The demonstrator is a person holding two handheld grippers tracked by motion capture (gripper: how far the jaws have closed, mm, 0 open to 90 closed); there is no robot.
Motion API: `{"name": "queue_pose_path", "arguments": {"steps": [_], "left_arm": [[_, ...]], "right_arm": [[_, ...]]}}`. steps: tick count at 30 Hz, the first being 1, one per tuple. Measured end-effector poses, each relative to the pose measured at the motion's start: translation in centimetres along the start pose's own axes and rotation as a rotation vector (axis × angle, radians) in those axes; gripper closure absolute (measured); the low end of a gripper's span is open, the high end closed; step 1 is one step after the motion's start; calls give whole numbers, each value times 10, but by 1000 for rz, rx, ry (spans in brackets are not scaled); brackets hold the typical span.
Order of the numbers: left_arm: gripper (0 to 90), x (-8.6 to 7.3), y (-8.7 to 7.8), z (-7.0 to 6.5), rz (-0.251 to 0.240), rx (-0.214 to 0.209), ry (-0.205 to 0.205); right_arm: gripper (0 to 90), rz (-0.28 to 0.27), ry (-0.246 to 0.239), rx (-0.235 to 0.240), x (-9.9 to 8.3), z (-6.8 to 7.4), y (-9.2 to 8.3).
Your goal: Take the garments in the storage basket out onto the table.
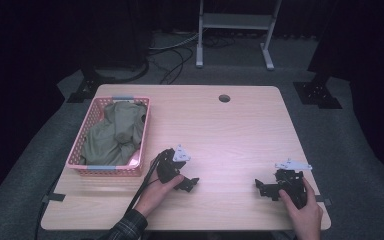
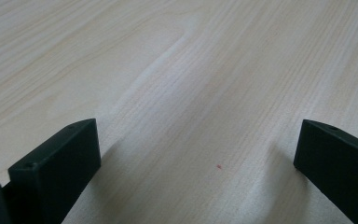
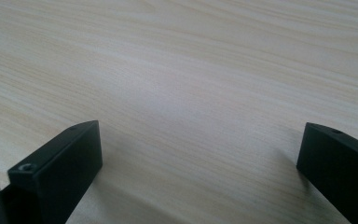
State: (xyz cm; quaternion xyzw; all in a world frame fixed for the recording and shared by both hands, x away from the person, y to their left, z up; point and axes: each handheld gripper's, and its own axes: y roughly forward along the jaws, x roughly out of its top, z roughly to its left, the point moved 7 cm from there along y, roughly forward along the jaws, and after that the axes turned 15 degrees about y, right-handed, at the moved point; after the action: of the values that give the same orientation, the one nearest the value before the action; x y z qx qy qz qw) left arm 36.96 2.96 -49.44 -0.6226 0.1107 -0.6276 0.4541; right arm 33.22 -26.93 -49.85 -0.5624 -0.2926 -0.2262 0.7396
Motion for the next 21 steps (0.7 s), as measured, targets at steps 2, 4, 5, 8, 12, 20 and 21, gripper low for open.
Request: {"name": "queue_pose_path", "arguments": {"steps": [2,4,5,8,12,20,21], "left_arm": [[0,0,0,1,-1,2,-2],[0,1,0,0,-2,0,-6],[0,1,0,0,-3,-2,-6],[0,4,-1,0,-15,2,-7],[0,9,-6,1,-44,8,-21],[0,21,-19,4,-89,22,-24],[0,21,-19,4,-89,22,-24]], "right_arm": [[0,1,-1,0,0,0,0],[0,0,-1,0,0,0,0],[0,1,-1,0,0,0,0],[0,1,-1,0,0,0,0],[0,1,-1,0,0,0,0],[0,0,-1,0,0,0,0],[0,0,-1,0,0,0,0]]}}
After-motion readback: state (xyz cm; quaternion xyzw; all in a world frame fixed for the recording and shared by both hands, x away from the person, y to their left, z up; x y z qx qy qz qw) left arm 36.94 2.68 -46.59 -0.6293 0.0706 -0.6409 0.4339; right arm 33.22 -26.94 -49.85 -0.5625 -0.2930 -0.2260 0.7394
